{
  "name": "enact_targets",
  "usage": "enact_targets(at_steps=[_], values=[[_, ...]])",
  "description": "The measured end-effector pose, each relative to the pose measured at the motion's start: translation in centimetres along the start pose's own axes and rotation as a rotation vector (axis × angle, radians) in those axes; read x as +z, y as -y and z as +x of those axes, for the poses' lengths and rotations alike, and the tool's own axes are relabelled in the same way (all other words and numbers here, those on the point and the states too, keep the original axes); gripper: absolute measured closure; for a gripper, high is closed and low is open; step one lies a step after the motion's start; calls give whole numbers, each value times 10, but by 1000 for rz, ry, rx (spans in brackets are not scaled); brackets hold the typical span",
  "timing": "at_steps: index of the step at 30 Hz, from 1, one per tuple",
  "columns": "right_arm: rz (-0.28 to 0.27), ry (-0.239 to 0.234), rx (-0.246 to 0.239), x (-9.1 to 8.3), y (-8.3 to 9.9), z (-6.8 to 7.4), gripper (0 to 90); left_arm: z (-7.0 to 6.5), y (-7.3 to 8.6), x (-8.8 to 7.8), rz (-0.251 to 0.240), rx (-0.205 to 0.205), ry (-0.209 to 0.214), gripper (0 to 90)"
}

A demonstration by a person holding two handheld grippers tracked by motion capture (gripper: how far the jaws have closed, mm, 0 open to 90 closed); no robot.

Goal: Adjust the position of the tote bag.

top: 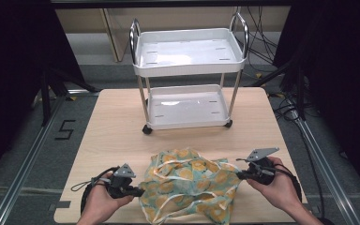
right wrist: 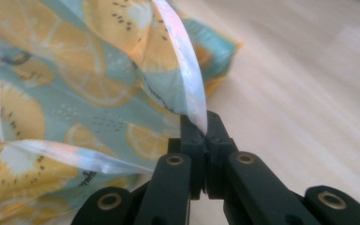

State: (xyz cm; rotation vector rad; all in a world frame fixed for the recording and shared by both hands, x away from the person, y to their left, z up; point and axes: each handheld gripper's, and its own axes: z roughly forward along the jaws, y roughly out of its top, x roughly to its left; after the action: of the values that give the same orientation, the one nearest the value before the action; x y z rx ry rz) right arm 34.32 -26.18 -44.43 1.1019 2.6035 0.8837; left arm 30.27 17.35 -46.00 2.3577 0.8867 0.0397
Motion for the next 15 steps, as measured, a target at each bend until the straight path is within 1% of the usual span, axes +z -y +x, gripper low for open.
enact_targets(at_steps=[1,2,3,4,5,6,7,8,9,10,11,12,13,14,15], values=[[7,18,-12,0,-1,-3,898,-3,-1,2,-6,0,5,883],[8,24,-4,1,-3,-4,898,-4,-3,2,-2,22,9,882],[12,22,-1,1,-5,-5,897,-6,-4,3,3,28,15,880],[-37,48,-40,6,-5,-8,896,-7,-5,3,10,33,19,879],[-6,44,-42,4,-6,-9,888,-7,-6,4,2,40,18,878],[5,43,-32,3,-7,-8,865,-8,-7,4,-1,22,22,878],[4,44,-38,3,-8,-7,807,-8,-7,3,2,33,19,877],[-2,28,-14,3,-8,-4,761,-8,-8,2,-6,39,16,877],[-15,39,-28,1,-7,-3,743,-7,-9,1,-9,40,14,876],[-42,47,-46,-3,-7,0,691,-7,-9,1,-16,22,11,877],[-60,47,-58,-6,-7,3,641,-9,-10,1,-36,4,7,876],[-75,46,-86,-12,-8,4,604,-8,-11,-1,-35,26,7,877],[-81,40,-84,-20,-9,6,583,-9,-12,-1,-44,16,-1,877],[-123,50,-72,-25,-9,11,568,-10,-13,-1,-48,5,0,877],[-120,56,-113,-34,-11,11,562,-10,-15,-3,-45,24,8,877]])
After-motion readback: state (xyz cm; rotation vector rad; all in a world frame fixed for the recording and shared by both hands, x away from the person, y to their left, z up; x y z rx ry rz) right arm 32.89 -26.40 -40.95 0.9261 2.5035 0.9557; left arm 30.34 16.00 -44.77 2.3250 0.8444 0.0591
